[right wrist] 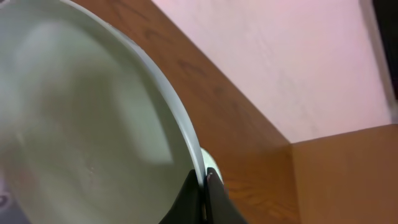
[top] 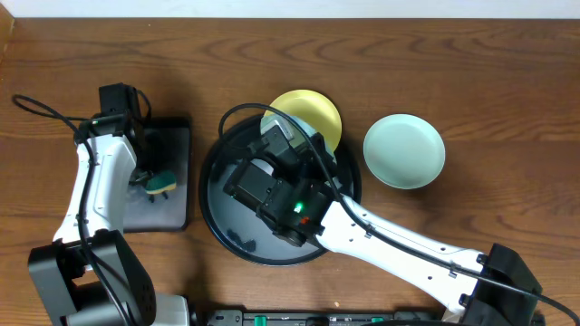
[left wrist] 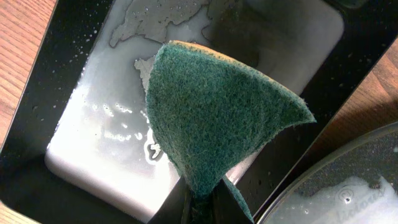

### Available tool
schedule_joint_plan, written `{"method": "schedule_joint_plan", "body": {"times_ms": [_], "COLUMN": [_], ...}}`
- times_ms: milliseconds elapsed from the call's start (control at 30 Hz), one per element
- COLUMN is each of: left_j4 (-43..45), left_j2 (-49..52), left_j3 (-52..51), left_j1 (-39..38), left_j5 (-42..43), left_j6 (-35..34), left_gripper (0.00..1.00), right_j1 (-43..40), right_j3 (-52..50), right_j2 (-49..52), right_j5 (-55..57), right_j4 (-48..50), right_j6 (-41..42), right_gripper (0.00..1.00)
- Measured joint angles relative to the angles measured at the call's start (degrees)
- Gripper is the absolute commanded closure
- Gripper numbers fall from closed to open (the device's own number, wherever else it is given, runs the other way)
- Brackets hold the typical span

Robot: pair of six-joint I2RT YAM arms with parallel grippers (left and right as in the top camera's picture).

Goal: Clean dirty plates on tray and stack at the side
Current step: 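Carry the mint plate right and stack it on the other mint plate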

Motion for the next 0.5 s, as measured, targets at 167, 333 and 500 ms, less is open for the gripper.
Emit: {"method": "schedule_joint_plan", "body": {"times_ms": [167, 333, 500], "left_j4": [0.00, 0.00, 0.00], "left_j2": [0.00, 0.00, 0.00], "left_j3": [0.00, 0.00, 0.00], "left_j1": [0.00, 0.00, 0.00], "left_j5": [0.00, 0.02, 0.00], "left_j6": [0.00, 0.00, 0.00], "left_gripper": [0.93, 0.93, 0.93], "right_j1": [-0.02, 0.00, 0.00], "right_j3": [0.76, 0.90, 0.90], "right_j2": [0.00, 0.00, 0.00], "right_j5": [1.18, 0.44, -2.62], "right_j4": [0.13, -0.09, -0.35], "right_j6": [-0.28, -0.39, -0.39], "right_gripper": [0.99, 0.99, 0.99]}}
